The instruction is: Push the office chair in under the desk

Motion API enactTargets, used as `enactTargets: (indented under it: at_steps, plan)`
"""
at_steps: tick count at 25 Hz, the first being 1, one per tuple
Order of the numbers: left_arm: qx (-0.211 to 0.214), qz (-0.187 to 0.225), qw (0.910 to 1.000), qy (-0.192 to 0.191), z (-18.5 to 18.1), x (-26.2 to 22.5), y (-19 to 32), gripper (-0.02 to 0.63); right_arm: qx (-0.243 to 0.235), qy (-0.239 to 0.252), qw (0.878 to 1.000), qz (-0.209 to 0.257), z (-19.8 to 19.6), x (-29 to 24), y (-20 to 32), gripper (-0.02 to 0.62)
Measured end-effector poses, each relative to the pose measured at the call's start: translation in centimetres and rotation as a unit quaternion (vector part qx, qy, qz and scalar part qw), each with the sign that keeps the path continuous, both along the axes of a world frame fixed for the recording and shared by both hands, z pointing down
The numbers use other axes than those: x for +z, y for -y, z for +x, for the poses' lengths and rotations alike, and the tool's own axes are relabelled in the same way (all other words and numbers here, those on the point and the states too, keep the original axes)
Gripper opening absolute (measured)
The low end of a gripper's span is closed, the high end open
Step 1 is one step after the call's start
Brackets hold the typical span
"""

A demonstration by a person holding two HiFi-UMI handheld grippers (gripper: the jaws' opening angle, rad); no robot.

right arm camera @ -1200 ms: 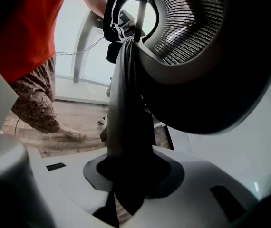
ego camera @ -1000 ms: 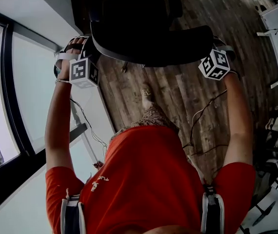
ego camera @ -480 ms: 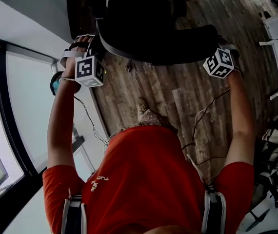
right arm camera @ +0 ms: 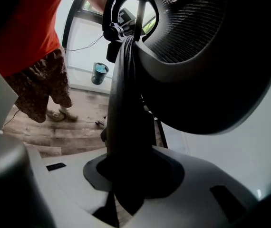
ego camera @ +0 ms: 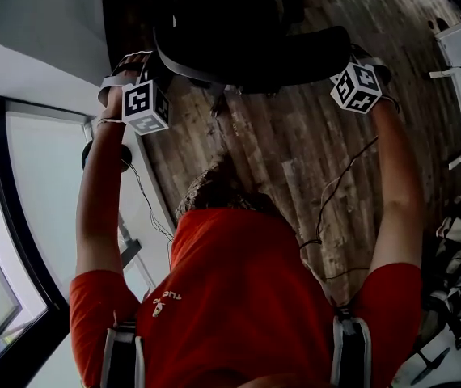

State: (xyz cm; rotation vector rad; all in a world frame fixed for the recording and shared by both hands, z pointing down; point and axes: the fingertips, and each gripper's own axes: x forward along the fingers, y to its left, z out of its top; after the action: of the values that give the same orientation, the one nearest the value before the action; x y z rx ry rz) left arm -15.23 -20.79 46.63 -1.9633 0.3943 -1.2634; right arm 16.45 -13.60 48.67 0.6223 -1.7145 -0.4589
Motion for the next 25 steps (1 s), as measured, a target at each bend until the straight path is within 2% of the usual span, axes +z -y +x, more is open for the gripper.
enactTargets:
  at_steps: [12, 25]
  plan:
    - [0.001, 0.025, 0.9995, -0.020, 5.6, -0.4, 8.1, 0.116, -0.013, -0.003, 1.000, 0.000, 6.0, 0.2, 9.4, 0.115]
    - [-0.033, 0.025, 0.9990, -0.018, 11.2, -0.9, 17.3, 0.113, -0.052, -0.001, 0.999, 0.006, 12.1, -0.1, 21.0, 0.117]
